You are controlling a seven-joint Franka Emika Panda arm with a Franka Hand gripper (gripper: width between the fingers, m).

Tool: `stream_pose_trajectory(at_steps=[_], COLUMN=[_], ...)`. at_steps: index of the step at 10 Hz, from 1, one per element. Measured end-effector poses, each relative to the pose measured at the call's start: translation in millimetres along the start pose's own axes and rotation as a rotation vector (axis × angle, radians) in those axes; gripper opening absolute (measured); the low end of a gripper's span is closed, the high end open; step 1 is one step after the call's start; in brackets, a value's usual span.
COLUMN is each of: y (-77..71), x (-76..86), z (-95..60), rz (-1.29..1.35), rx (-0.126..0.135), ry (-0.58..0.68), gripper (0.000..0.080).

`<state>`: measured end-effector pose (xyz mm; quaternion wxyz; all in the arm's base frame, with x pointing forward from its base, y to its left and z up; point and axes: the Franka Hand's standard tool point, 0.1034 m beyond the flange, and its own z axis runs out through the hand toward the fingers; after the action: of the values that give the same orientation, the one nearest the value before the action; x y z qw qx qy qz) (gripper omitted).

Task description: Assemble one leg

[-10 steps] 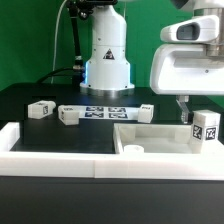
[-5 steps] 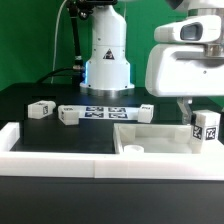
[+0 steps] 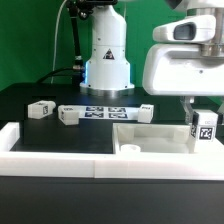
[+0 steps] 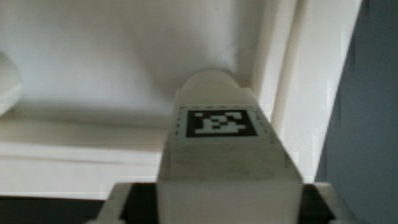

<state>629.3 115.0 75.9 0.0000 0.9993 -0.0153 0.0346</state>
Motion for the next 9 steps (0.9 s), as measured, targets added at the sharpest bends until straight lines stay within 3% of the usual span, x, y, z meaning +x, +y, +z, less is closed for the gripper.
stream_pose_trajectory(at_steps=[6, 9], y=[5.3, 5.0], x=[0.1, -1.8], z=[1.6, 1.6], rz=[0.652, 1.059], rx=[0.017, 0.004], ry=[-0.009, -0.014], gripper=[0.0291, 0.0291])
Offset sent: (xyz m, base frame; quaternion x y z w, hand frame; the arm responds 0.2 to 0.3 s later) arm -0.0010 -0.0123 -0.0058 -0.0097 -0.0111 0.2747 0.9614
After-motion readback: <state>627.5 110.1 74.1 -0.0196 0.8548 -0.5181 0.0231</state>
